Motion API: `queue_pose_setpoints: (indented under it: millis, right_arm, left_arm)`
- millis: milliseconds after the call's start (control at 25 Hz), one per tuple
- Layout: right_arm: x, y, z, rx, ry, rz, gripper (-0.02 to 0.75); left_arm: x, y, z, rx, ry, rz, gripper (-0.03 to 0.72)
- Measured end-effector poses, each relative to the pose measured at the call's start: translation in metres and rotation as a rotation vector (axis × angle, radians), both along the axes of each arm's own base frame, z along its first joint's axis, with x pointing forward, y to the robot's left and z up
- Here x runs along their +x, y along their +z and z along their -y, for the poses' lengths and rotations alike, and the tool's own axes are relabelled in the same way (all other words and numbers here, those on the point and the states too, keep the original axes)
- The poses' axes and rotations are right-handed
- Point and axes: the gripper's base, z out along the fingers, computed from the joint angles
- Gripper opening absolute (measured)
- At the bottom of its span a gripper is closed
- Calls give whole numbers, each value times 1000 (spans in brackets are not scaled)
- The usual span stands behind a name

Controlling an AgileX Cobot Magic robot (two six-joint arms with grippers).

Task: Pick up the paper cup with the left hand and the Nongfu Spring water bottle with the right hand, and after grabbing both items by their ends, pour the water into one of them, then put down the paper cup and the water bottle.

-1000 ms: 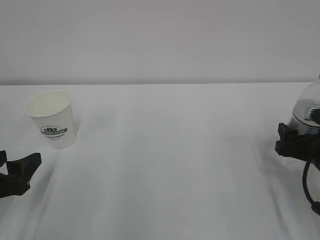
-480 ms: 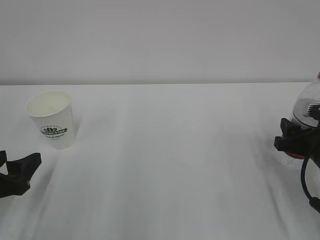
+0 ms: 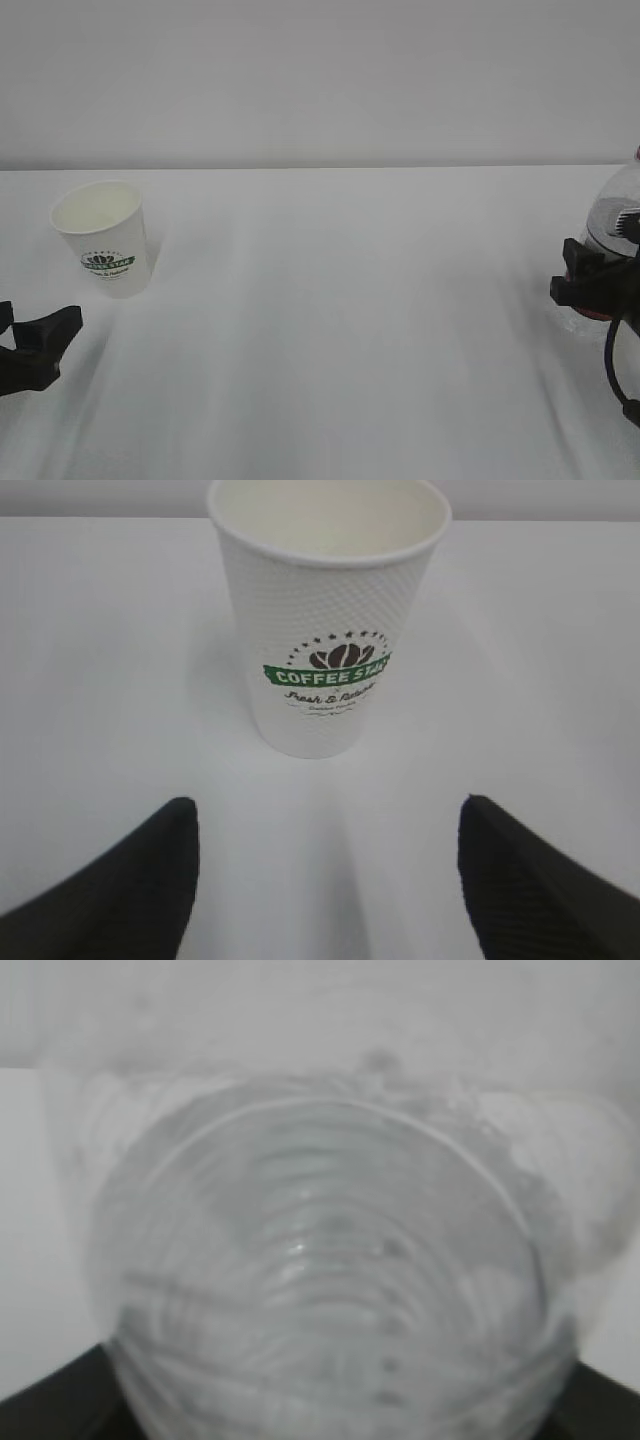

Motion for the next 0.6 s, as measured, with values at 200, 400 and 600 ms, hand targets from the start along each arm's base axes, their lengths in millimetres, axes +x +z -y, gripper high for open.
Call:
queue_pose_setpoints:
  millis: [200,400,600]
  right_arm:
    - [-8,4,-3,-7,45,-20,492]
    - [-10,14,-6,-10,87,-5,491]
    - [-12,26,-8,-10,118,14,490]
  left_arm:
    - [0,0,0,0,0,0,578]
    - [0,0,2,1,-19,0,570]
    - [0,0,2,1,-22,0,570]
